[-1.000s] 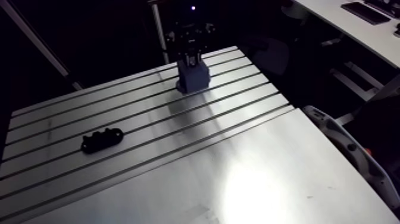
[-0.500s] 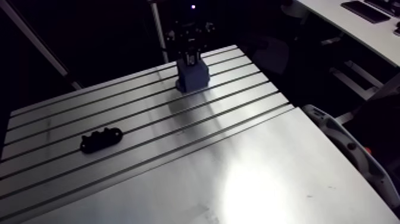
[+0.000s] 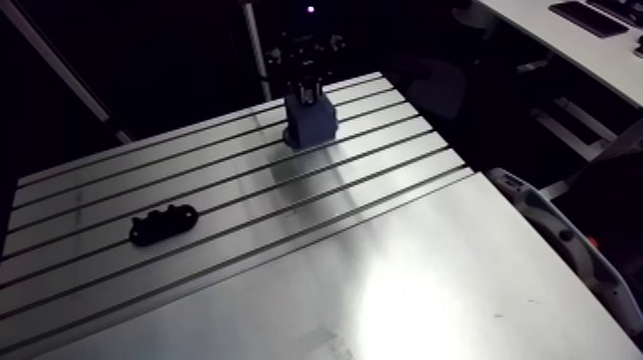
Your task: Pick up the M10 bolt and insert it into the hex recess until seated.
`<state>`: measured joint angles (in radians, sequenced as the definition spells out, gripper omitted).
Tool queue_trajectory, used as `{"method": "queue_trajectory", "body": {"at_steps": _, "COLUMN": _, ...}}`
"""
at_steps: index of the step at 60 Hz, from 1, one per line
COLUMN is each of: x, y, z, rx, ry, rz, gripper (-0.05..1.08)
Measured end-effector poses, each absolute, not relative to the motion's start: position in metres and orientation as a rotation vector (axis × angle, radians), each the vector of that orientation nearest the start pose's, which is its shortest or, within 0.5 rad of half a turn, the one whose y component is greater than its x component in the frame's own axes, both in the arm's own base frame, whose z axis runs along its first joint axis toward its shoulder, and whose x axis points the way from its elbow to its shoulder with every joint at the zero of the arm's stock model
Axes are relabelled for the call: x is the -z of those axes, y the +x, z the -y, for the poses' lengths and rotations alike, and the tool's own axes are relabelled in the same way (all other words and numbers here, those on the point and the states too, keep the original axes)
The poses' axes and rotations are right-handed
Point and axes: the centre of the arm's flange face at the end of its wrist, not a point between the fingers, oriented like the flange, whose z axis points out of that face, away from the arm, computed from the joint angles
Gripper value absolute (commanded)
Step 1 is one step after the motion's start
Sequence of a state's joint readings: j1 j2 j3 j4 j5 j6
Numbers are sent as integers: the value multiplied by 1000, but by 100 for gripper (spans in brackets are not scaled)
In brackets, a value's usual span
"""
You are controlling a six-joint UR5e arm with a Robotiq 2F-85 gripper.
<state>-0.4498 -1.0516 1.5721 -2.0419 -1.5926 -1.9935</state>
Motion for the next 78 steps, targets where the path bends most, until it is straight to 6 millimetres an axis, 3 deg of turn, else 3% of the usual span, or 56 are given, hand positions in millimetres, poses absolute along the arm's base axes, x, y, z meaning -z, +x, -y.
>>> {"method": "queue_trajectory", "body": {"at_steps": 78, "x": -232, "y": -638, "z": -163, "rx": 10, "ry": -26, "rz": -3072, "gripper": 75}}
